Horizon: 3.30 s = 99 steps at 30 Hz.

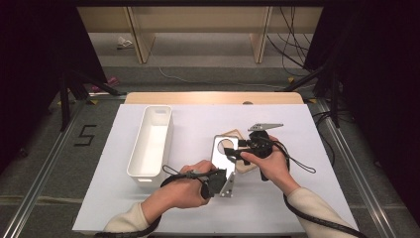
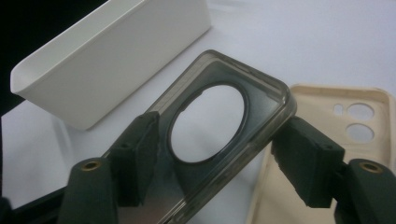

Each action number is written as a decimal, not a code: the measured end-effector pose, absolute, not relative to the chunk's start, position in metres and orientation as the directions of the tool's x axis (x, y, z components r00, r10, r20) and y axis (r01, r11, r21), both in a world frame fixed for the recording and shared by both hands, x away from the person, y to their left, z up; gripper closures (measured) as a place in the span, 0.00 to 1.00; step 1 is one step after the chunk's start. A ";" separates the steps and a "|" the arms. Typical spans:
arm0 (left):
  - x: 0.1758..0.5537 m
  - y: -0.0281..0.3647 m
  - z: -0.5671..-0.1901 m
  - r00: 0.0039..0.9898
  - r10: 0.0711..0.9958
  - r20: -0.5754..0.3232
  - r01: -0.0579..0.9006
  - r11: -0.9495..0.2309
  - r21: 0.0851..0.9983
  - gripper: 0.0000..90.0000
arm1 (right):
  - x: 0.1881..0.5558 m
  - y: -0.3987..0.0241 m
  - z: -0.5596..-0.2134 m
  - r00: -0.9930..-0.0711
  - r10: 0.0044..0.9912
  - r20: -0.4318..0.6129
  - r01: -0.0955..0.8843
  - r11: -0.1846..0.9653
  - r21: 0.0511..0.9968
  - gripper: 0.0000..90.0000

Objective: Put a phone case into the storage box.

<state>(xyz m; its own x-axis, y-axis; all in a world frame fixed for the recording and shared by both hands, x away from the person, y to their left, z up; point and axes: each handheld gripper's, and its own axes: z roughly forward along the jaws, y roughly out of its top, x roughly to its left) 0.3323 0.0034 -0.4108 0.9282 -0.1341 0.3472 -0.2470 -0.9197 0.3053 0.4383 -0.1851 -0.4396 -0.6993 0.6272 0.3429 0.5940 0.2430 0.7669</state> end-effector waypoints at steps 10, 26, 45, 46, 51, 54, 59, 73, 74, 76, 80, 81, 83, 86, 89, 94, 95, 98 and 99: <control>0.330 0.001 -0.413 0.921 -0.149 0.360 -0.269 -0.912 0.311 0.98 | 0.442 -0.198 -0.434 -0.668 0.606 0.431 0.641 0.175 0.747 0.71; 0.332 0.000 -0.419 0.899 -0.166 0.404 -0.295 -0.912 0.284 0.98 | 0.433 -0.202 -0.413 -0.606 0.568 0.557 0.707 0.064 0.704 0.89; 0.358 0.032 -0.384 0.917 0.282 0.281 -0.011 -0.687 0.727 0.39 | 0.427 -0.214 -0.394 -0.667 0.581 0.466 0.610 0.068 0.789 0.91; 0.361 0.035 -0.382 0.910 0.319 0.265 0.015 -0.664 0.747 0.35 | 0.427 -0.215 -0.394 -0.672 0.583 0.456 0.603 0.073 0.795 0.91; 0.373 0.048 -0.380 0.862 0.477 0.172 0.126 -0.530 0.839 0.23 | 0.426 -0.214 -0.392 -0.690 0.583 0.430 0.578 0.087 0.811 0.91; 0.378 0.056 -0.378 0.821 0.556 0.127 0.172 -0.454 0.874 0.23 | 0.425 -0.213 -0.393 -0.700 0.581 0.416 0.566 0.096 0.819 0.91; 0.383 0.065 -0.376 0.789 0.613 0.044 0.220 -0.349 0.911 0.34 | 0.424 -0.211 -0.393 -0.709 0.579 0.403 0.555 0.105 0.825 0.91; 0.384 0.067 -0.374 0.753 0.656 -0.049 0.266 -0.236 0.935 0.58 | 0.416 -0.198 -0.391 -0.736 0.562 0.378 0.528 0.127 0.840 0.91; 0.384 0.067 -0.374 0.752 0.656 -0.055 0.269 -0.230 0.935 0.59 | 0.416 -0.197 -0.390 -0.736 0.562 0.377 0.527 0.127 0.840 0.91; 0.384 0.067 -0.374 0.750 0.659 -0.061 0.274 -0.226 0.935 0.62 | 0.415 -0.196 -0.390 -0.737 0.562 0.375 0.526 0.128 0.841 0.91; 0.384 0.068 -0.375 0.738 0.670 -0.074 0.295 -0.222 0.930 0.68 | 0.414 -0.195 -0.391 -0.738 0.562 0.372 0.523 0.130 0.842 0.91; 0.385 0.068 -0.375 0.735 0.673 -0.078 0.298 -0.219 0.929 0.69 | 0.414 -0.195 -0.391 -0.740 0.562 0.370 0.521 0.130 0.844 0.91; 0.385 0.069 -0.376 0.732 0.676 -0.090 0.310 -0.213 0.927 0.72 | 0.414 -0.194 -0.391 -0.741 0.562 0.368 0.518 0.129 0.845 0.91; 0.385 0.069 -0.377 0.727 0.679 -0.103 0.323 -0.206 0.924 0.75 | 0.414 -0.194 -0.390 -0.742 0.562 0.365 0.515 0.129 0.847 0.91; 0.385 0.069 -0.378 0.726 0.679 -0.109 0.329 -0.204 0.922 0.77 | 0.413 -0.194 -0.390 -0.745 0.560 0.362 0.511 0.130 0.850 0.91; 0.385 0.070 -0.378 0.722 0.683 -0.115 0.334 -0.198 0.922 0.80 | 0.413 -0.192 -0.390 -0.749 0.557 0.358 0.507 0.135 0.851 0.91; 0.385 0.070 -0.378 0.719 0.685 -0.116 0.335 -0.196 0.922 0.82 | 0.413 -0.192 -0.390 -0.750 0.556 0.358 0.507 0.136 0.851 0.91; 0.385 0.072 -0.378 0.715 0.688 -0.124 0.337 -0.183 0.923 0.85 | 0.412 -0.192 -0.390 -0.752 0.554 0.357 0.505 0.136 0.852 0.91; 0.385 0.072 -0.378 0.714 0.689 -0.125 0.337 -0.182 0.924 0.86 | 0.412 -0.191 -0.389 -0.753 0.554 0.356 0.504 0.137 0.853 0.91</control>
<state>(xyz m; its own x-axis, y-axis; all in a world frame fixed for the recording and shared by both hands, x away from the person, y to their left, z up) 0.3851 0.0716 -0.3779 0.7135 0.6894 -0.1250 0.3373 -0.1816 0.9237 0.4122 -0.1913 -0.3895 -0.7526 0.5541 0.3558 0.5041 0.1370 0.8527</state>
